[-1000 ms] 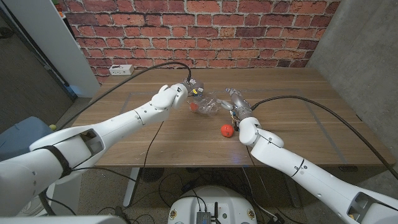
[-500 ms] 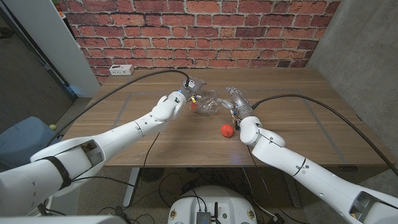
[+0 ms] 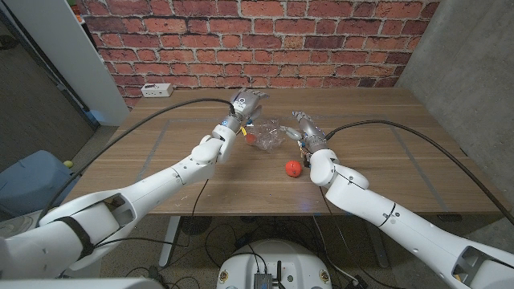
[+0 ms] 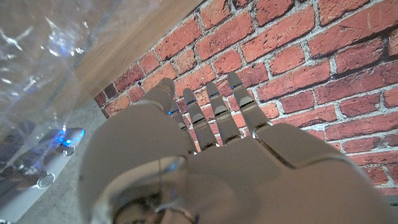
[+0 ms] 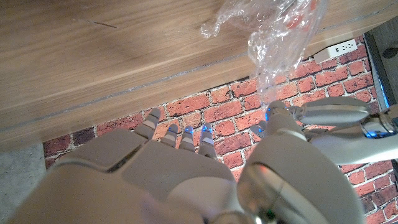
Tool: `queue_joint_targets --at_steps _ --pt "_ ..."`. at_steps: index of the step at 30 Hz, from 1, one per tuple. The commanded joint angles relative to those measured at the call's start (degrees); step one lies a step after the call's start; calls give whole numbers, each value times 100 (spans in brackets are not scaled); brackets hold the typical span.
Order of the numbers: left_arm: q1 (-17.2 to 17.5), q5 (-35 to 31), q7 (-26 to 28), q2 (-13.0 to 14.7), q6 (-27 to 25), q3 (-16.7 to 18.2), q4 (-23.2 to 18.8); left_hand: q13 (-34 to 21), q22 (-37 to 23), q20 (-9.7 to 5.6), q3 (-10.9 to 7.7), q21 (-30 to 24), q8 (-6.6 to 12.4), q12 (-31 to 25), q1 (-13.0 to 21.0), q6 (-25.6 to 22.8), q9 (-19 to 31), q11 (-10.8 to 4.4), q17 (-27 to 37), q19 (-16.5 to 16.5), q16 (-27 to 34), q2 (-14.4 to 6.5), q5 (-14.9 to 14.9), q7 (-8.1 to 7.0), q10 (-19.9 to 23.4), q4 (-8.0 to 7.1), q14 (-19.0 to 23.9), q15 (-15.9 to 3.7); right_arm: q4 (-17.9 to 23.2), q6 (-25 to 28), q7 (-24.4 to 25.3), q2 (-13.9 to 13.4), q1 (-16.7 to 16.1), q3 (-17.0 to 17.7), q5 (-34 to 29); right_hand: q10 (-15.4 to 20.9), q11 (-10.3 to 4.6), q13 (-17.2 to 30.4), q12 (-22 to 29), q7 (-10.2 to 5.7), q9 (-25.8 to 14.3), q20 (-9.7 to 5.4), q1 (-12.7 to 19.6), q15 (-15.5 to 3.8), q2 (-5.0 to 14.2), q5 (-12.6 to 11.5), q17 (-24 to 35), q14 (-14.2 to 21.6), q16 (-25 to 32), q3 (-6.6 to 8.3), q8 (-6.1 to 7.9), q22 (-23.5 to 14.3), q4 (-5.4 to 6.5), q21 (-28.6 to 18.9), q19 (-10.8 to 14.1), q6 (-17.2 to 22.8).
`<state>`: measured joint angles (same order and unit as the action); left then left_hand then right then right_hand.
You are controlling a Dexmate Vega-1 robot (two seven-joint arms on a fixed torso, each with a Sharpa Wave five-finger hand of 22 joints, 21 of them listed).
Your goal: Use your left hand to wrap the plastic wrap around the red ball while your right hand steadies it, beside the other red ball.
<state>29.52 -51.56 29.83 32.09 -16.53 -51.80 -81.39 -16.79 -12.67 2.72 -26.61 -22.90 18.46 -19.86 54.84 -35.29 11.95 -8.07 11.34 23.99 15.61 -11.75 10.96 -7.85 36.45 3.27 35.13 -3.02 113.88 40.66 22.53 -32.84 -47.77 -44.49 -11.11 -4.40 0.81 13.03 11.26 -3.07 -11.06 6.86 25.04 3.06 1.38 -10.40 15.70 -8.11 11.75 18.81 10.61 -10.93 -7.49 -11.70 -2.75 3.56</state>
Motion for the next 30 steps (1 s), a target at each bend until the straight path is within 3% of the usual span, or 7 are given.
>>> queue_joint_targets --at_steps 1,9,11,13,20,25,30 --pt "169 1024 1021 593 2299 331 -71 -281 -53 -140 -62 -233 790 -494 -644 -1264 299 -31 232 76 373 191 -90 350 1125 -505 1140 -867 26 89 75 43 39 10 -53 52 8 17 49 5 -14 -1 -20 2 79 -31 7 21 55 2 43 -2 14 -34 48 55" --pt "89 1661 -1253 1278 3141 585 -759 -1623 -510 -23 1050 -1143 1994 -1680 -1245 -1468 1334 240 1895 706 1721 961 -72 748 1624 59 2285 -614 34 101 76 55 67 -22 -82 82 -9 14 65 0 -13 -27 -20 -20 133 -29 7 55 77 9 50 -1 28 -47 76 62" --pt "51 1836 -2268 1418 2886 634 -1093 -1895 -615 69 1474 -1246 1803 -1602 -1803 -980 1277 293 2177 570 1709 1379 26 774 902 -42 1862 -570 35 101 95 70 57 -14 -79 82 -8 13 65 -2 -12 -32 -20 -20 142 -28 7 67 84 9 52 -1 30 -50 82 64" --pt "26 1782 -2797 1476 2748 656 -1259 -1865 -591 609 1928 -874 1325 -1196 -2404 -77 1039 401 2283 -560 1218 1822 257 616 -152 -203 645 -363 55 99 111 66 43 -10 -86 89 -11 12 69 -10 -12 -36 -20 -32 155 -28 7 83 92 11 54 -1 33 -57 97 68" --pt "35 1011 -4042 1492 1876 634 -1913 -1202 -224 946 2819 -139 -303 -144 -2612 2425 312 587 1483 -2037 -411 2022 798 325 -2339 -283 -1889 269 109 43 189 56 -35 17 -100 129 -12 10 86 -19 -11 -46 -39 -58 207 -24 11 127 118 11 61 -1 58 -72 132 82" --pt "-32 739 -4839 1420 1530 595 -2159 -1051 -133 947 2918 -60 -466 -27 -2458 2657 192 719 1278 -2092 -446 2031 866 316 -2251 -211 -2054 436 155 47 258 64 -105 50 -109 173 -10 8 104 -26 -10 -57 -65 -62 246 -20 15 156 136 4 67 -1 83 -87 168 96" --pt "-114 485 -5758 1423 1236 531 -2502 -664 27 949 3113 53 -29 187 -2247 1031 35 610 707 -2045 -439 1858 986 388 -1946 -180 -2199 502 282 202 440 74 -205 84 -232 196 -16 6 113 -27 -10 -67 -75 -71 270 -18 16 173 146 2 69 0 94 -89 175 102"
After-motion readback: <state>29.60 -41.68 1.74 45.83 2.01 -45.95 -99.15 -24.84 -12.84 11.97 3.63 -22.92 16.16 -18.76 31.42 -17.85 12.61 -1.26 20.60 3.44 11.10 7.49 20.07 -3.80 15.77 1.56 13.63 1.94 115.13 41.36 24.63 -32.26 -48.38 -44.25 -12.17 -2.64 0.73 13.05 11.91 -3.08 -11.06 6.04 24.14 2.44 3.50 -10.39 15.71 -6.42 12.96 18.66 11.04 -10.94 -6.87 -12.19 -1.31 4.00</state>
